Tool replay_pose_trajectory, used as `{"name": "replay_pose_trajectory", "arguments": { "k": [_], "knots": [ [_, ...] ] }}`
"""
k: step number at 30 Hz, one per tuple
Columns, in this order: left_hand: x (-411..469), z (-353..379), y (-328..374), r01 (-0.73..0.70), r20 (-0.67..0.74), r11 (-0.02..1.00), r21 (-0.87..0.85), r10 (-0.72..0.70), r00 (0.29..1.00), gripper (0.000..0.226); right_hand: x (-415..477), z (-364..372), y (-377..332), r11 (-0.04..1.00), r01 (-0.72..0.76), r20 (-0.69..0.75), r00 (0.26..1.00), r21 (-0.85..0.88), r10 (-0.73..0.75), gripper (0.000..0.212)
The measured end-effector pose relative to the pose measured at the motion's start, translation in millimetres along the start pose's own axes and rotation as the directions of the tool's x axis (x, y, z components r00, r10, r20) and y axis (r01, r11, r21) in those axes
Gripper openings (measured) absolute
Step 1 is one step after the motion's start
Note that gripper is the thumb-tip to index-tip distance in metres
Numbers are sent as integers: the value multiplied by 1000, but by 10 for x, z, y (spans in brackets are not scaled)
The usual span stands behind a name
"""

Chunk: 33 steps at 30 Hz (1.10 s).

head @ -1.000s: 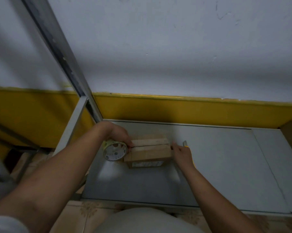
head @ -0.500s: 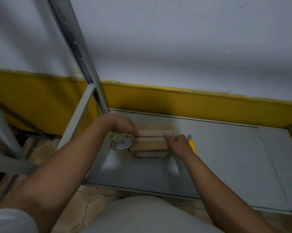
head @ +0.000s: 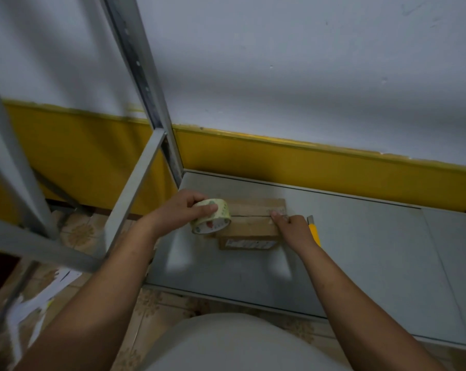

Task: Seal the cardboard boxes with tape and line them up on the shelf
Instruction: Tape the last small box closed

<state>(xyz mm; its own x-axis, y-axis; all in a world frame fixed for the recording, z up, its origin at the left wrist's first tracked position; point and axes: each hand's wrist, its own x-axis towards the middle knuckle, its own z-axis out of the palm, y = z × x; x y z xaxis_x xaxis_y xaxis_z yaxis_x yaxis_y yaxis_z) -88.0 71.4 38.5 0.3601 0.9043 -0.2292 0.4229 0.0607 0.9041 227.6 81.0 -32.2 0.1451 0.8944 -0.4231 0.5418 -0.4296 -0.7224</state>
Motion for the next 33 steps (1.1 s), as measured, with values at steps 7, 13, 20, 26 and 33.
{"name": "replay_pose_trajectory", "arguments": {
  "k": [7, 13, 20, 26, 33],
  "knots": [
    [-44, 159, -149, -2, -216, 999, -32, -5, 976, 43, -61, -20, -39, 1000, 13, 32, 999, -5, -13, 50],
    [-26, 152, -208, 63, -268, 997, 39, -50, 962, 46, -110, 38, -93, 1000, 9, 69, 998, -7, -8, 51],
    [-49, -18, -249, 236, -238, 939, 251, -177, 955, 46, -140, 12, -74, 1000, -11, 54, 999, 0, 11, 62],
    [-160, 43, -307, 339, -284, 865, 370, -241, 928, 54, -170, 21, -116, 998, -56, 71, 996, 34, 53, 50],
    [-177, 26, -76, 378, -369, 819, 432, -222, 902, 57, -106, 54, -65, 999, -37, 53, 998, 10, 37, 58]
  ]
}}
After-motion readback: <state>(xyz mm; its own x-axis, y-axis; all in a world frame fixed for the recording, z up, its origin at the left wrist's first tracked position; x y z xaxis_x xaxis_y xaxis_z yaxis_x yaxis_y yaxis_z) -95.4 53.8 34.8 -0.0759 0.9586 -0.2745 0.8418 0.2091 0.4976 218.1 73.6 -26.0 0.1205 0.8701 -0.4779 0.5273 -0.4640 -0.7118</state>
